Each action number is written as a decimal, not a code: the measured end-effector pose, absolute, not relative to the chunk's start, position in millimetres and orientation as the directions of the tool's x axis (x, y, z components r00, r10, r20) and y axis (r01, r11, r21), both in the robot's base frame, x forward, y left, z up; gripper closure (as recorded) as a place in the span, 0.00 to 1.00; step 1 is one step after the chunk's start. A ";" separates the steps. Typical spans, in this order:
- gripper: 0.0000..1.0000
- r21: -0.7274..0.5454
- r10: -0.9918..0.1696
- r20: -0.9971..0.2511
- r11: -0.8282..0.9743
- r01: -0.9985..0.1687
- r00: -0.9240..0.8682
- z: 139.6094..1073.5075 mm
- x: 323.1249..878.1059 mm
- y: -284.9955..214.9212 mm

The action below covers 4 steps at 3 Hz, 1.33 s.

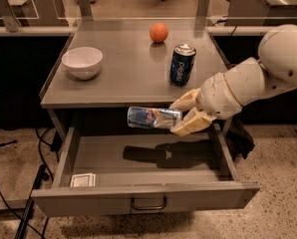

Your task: Place redbull can into top drawer

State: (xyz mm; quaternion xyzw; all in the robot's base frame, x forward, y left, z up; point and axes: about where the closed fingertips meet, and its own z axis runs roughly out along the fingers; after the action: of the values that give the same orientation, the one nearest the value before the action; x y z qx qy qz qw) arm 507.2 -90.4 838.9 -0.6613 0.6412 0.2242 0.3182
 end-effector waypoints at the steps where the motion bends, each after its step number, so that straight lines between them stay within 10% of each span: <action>1: 1.00 -0.159 -0.735 -0.668 -0.013 -0.987 0.118 790.0 506.4 -95.4; 4: 1.00 -0.166 -0.738 -0.660 -0.039 -0.985 0.140 689.6 499.8 -89.8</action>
Offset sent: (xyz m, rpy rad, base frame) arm -0.0036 -0.0082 -0.1545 -0.0714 -0.0746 0.0624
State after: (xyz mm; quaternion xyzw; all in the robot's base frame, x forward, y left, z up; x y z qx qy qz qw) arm 499.8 -89.8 689.6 -0.6913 0.6233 0.2036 0.3037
